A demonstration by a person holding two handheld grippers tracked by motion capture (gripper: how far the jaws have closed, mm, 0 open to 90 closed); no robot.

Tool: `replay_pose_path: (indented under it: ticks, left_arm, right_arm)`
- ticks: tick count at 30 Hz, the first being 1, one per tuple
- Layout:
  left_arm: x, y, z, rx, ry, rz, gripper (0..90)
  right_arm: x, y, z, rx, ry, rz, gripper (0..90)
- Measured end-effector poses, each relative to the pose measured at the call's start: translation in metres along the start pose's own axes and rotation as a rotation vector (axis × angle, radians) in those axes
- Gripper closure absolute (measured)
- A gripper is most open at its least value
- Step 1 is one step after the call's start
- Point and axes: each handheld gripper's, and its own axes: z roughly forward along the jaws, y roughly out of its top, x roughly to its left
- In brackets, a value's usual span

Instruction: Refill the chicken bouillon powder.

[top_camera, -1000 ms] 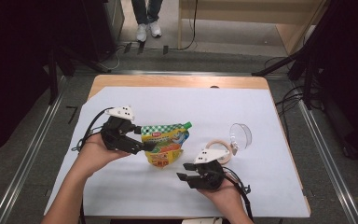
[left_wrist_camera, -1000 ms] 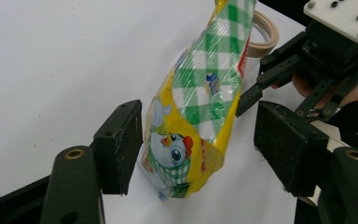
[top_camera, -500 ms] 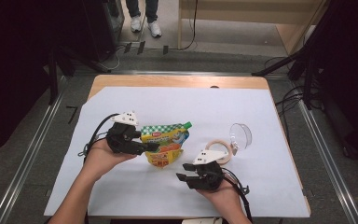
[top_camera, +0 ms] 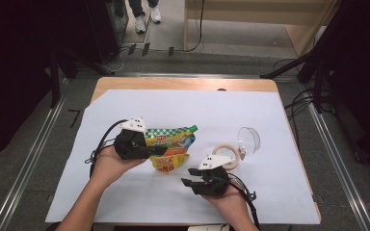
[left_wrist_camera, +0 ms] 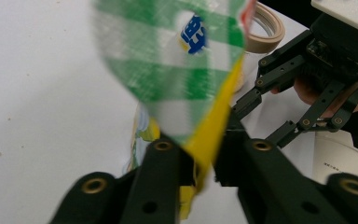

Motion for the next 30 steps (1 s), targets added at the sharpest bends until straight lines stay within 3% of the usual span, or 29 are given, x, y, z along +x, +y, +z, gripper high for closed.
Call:
replay_pose_path:
  ticks: [6,16,30]
  left_arm:
    - [0.001,0.002,0.002,0.006,-0.017,-0.040,90.0]
    - [-0.005,0.015,-0.010,0.017,0.015,-0.043,90.0]
    - [-0.023,0.033,-0.039,-0.018,-0.064,-0.013,90.0]
  right_arm:
    - [0.000,-0.001,0.003,-0.003,-0.003,-0.015,55.5]
    - [-0.003,-0.003,0.010,-0.005,-0.029,-0.014,55.1]
    - [-0.008,0.010,0.034,-0.024,-0.045,0.049,54.0]
